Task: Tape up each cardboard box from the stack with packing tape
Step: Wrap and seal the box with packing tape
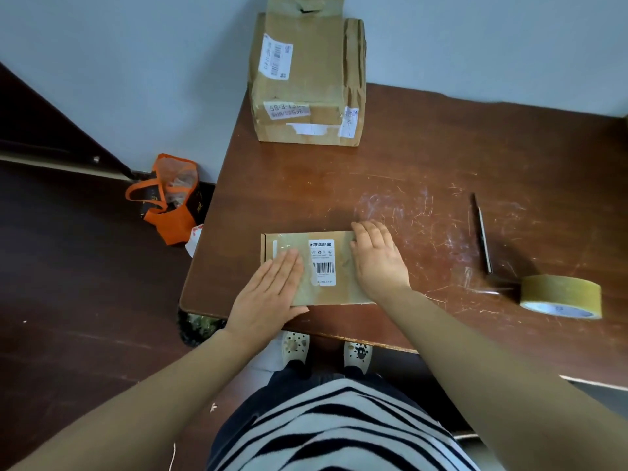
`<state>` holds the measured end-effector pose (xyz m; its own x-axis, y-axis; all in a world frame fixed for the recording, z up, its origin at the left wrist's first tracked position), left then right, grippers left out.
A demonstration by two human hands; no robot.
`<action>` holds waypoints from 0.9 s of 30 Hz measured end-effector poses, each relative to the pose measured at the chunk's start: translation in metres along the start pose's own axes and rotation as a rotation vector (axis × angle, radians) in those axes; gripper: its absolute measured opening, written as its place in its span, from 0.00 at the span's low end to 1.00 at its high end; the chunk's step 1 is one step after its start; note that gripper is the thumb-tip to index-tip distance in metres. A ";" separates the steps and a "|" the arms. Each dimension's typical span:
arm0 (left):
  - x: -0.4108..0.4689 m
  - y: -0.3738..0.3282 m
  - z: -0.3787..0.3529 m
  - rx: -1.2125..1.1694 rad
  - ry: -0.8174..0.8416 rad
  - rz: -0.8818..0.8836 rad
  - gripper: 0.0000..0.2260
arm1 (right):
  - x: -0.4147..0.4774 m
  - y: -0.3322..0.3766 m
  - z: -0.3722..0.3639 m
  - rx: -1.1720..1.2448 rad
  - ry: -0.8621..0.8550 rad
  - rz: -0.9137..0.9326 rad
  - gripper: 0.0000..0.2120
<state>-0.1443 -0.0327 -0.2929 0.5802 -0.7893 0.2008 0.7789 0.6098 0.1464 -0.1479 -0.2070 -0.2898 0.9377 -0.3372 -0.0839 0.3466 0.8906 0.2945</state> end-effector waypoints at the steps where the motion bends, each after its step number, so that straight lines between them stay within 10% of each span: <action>1: -0.002 0.004 -0.001 0.004 0.000 0.011 0.37 | 0.000 0.000 -0.001 -0.001 0.001 -0.002 0.23; 17: -0.005 0.001 -0.002 -0.052 0.172 0.072 0.37 | -0.002 0.001 -0.002 0.011 0.015 -0.001 0.23; 27: 0.035 -0.041 0.015 -0.124 0.160 -0.085 0.42 | -0.013 -0.029 0.042 0.524 -0.190 -0.175 0.21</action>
<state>-0.1597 -0.0844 -0.2770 0.5339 -0.8448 0.0356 0.8442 0.5350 0.0338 -0.1708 -0.2408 -0.2574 0.8300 -0.5576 -0.0162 0.3925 0.5631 0.7272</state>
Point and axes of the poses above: each hand's wrist, its own x-axis towards the middle knuckle, its own z-axis out of the back of the hand, y = z × x, the point moved 8 cm from there along x, towards the middle knuckle, and after that the axes turned 14 degrees about -y, right-handed, at the moved point
